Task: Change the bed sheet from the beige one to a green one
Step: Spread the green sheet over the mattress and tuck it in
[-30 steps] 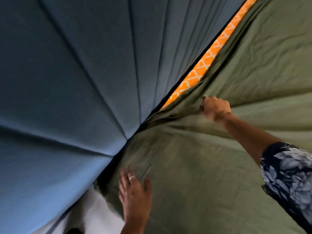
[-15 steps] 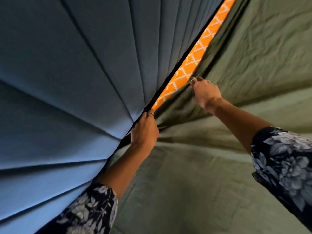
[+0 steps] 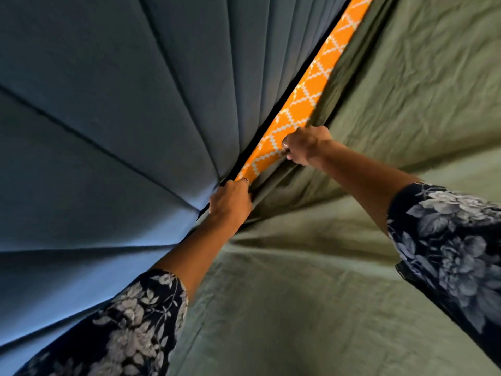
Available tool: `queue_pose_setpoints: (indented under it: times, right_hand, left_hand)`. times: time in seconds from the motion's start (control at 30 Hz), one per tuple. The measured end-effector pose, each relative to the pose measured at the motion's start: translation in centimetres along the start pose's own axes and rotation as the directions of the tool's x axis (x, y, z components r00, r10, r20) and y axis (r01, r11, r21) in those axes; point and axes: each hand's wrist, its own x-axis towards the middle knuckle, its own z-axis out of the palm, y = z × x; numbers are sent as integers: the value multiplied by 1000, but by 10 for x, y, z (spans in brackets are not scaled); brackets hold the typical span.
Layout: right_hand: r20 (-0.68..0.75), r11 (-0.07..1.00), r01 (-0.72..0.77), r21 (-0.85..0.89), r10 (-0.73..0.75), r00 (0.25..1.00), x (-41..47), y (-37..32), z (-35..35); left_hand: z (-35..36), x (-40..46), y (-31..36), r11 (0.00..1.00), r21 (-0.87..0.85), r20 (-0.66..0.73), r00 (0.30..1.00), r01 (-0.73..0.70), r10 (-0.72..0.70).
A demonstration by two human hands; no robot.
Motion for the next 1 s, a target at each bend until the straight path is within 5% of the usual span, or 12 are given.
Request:
queue_pose_setpoints:
  times: [0.07, 0.13, 0.2, 0.27, 0.4, 0.5, 0.57, 1.0]
  right_hand:
    - [-118, 955, -60, 291, 98, 988, 6, -1, -9]
    - [-257, 739, 28, 673, 199, 946, 16, -5, -18]
    - [-300, 473, 156, 867, 246, 922, 24, -10, -23]
    - [-287, 398, 178, 900, 233, 929, 24, -8, -23]
    - [-226, 764, 135, 631, 15, 974, -2, 17, 13]
    - [-343, 887, 350, 301, -242, 908, -15, 25, 47]
    - [-222, 905, 411, 113, -380, 898, -9, 24, 58]
    - [-29, 983, 151, -107, -155, 988, 81, -16, 22]
  left_hand:
    - [-5, 6, 5, 937, -343, -78, 992, 64, -97]
    - [-10, 9, 17, 825, -562, -173, 968, 56, -183]
    - [-11, 2, 30, 832, -553, -283, 949, -42, -140]
    - [2, -5, 28, 888, -420, -342, 939, -187, 36]
    - [42, -1, -17, 950, -73, -82, 951, -303, 297]
    - [48, 6, -33, 939, -116, -68, 945, -325, 318]
    - [48, 16, -32, 951, -207, -57, 973, -231, 224]
    - [48, 78, -14, 769, -607, 164, 978, 200, -125]
